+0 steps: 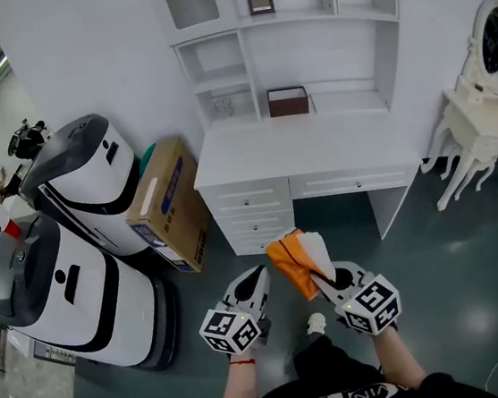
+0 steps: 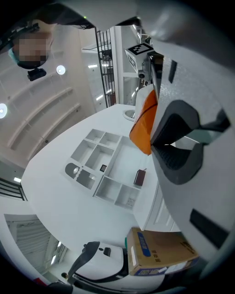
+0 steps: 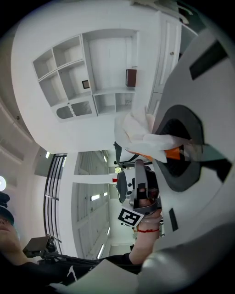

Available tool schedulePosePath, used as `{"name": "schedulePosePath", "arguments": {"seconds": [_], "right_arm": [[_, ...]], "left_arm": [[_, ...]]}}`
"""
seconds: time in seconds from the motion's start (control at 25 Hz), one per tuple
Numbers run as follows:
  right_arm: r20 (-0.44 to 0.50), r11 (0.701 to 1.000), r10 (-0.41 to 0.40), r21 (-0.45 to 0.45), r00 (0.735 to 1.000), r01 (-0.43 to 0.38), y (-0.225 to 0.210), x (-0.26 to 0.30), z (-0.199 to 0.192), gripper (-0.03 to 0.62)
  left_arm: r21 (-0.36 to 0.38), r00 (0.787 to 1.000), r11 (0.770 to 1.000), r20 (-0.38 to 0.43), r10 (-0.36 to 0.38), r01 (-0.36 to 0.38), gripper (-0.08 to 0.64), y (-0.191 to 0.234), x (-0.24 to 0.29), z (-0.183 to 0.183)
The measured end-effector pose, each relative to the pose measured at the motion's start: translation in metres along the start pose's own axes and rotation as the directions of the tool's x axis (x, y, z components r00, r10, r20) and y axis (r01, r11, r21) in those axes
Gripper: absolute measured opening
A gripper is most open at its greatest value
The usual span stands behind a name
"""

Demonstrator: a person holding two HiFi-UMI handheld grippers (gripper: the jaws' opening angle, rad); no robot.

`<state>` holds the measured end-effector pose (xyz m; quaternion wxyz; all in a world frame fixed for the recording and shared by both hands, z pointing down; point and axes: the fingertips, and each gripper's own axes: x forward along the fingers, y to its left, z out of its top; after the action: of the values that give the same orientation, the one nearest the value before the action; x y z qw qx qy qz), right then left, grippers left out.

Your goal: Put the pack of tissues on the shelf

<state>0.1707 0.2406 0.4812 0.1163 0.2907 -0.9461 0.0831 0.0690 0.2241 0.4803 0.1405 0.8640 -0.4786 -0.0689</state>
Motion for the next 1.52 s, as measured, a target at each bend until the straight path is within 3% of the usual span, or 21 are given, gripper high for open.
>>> {"name": "schedulePosePath", "arguments": {"seconds": [0.36,0.64,1.0,1.52], "right_arm": [[-0.019,1.0,0.012,0.006,1.0,-0.012,-0.088,0.073,0.033,0.015],[-0.023,0.999,0.046,0.008,0.999,-0.045,-0.137,0.119,0.047,0.015],[-0.02,0.999,0.033,0.017,0.999,-0.033,-0.21,0.162,0.06,0.015],[-0.031,0.995,0.1,0.022,0.995,-0.099,-0.243,0.216,0.073,0.015]], "left_arm": [[-0.006,1.0,1.0,-0.002,0.0,0.0,0.006,0.058,0.1,0.027],[-0.022,1.0,1.0,-0.004,0.018,-0.018,0.006,0.103,0.155,0.039],[-0.022,1.0,1.0,-0.008,0.006,-0.006,0.006,0.139,0.228,0.047],[-0.027,0.998,0.998,0.001,0.063,-0.063,0.006,0.19,0.26,0.058]]}}
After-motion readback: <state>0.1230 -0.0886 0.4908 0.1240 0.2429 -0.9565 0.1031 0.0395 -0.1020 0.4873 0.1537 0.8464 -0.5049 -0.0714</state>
